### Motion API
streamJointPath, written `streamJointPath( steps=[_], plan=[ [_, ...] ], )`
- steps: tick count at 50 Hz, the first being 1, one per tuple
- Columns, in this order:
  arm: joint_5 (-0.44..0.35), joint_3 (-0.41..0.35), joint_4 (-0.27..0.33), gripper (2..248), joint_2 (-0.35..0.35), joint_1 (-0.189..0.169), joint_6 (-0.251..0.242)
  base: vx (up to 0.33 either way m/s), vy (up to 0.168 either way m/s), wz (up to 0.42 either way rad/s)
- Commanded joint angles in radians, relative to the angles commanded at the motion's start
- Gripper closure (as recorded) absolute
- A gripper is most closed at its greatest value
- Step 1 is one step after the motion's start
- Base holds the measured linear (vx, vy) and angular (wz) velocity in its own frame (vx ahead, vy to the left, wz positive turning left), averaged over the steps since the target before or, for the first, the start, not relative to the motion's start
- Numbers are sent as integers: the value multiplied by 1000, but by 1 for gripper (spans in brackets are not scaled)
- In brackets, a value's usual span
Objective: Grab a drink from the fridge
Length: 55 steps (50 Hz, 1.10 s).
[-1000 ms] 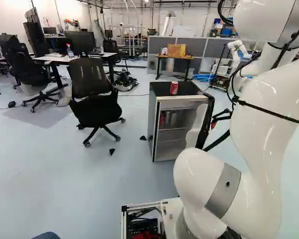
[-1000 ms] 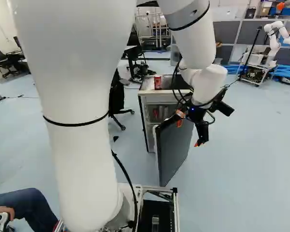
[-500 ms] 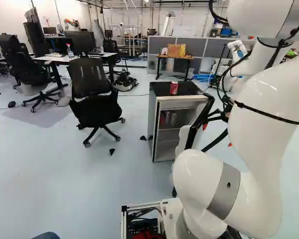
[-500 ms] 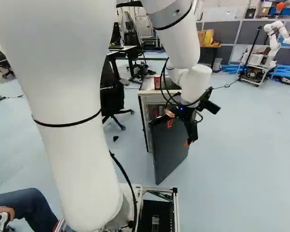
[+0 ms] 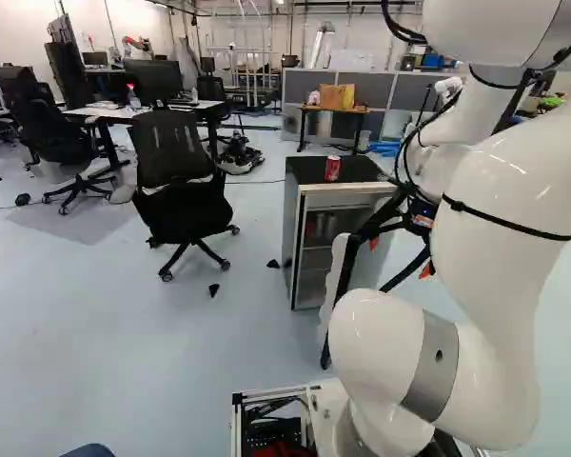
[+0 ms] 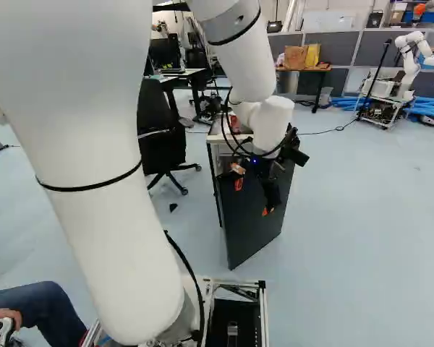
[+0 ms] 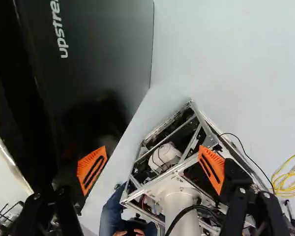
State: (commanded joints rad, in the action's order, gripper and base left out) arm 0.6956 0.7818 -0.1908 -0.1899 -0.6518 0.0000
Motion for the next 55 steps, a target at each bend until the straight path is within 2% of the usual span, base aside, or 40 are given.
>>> streamJointPath(
  steps=[24, 55],
  plan=[
    [-31, 9, 0, 3, -7, 123, 0, 0, 0, 0],
    [-104, 61, 0, 3, -47, 260, 0, 0, 0, 0]
  ],
)
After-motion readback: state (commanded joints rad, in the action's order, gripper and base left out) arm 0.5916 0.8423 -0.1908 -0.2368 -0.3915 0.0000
